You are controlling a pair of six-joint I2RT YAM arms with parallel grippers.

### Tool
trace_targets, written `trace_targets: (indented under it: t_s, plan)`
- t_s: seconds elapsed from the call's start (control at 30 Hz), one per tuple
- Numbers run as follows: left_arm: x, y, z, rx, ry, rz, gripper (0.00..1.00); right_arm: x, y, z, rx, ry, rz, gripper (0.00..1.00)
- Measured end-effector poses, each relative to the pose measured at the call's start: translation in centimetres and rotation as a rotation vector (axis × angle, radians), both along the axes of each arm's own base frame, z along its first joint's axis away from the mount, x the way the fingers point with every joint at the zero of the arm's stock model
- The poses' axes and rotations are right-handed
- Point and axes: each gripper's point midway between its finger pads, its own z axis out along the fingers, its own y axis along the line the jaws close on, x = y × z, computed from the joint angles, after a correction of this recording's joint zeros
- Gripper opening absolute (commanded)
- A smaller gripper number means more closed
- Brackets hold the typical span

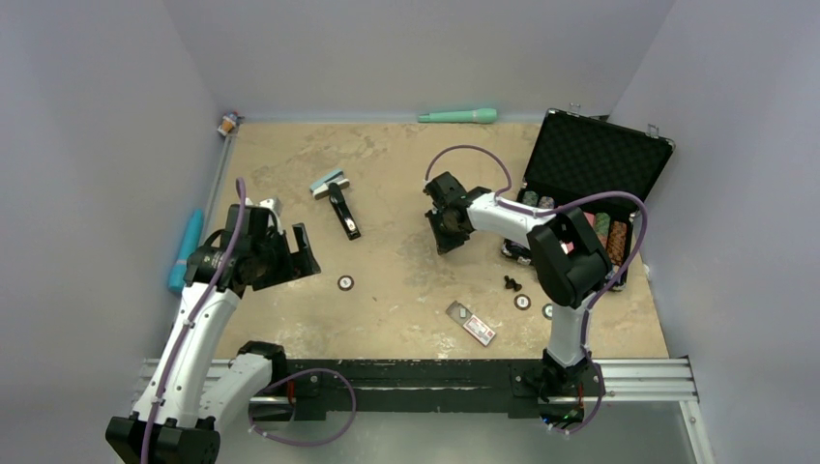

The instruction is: Unload the staples from the stapler

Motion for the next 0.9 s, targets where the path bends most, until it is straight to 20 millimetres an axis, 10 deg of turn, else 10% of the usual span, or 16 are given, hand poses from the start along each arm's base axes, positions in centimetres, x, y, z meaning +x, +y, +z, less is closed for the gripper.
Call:
trace_targets:
  t_s: [0.27, 0.57, 0.9]
  plan:
    - [0.0, 0.0, -0.2, 0.001, 0.009, 0.0, 0.9, -1.4, 1.0, 0.9, 0.053, 0.048, 0.02, 0.1]
    - [0.0, 0.0, -0.2, 0.001, 0.009, 0.0, 0.9, -3.1, 3.1, 8.2, 0.234, -0.021, 0.031, 0.1]
    - [0.0, 0.0, -0.1, 0.0, 0.009, -0.002, 0.89, -9.4, 1.3, 10.0, 0.311, 0.044, -0.02, 0.1]
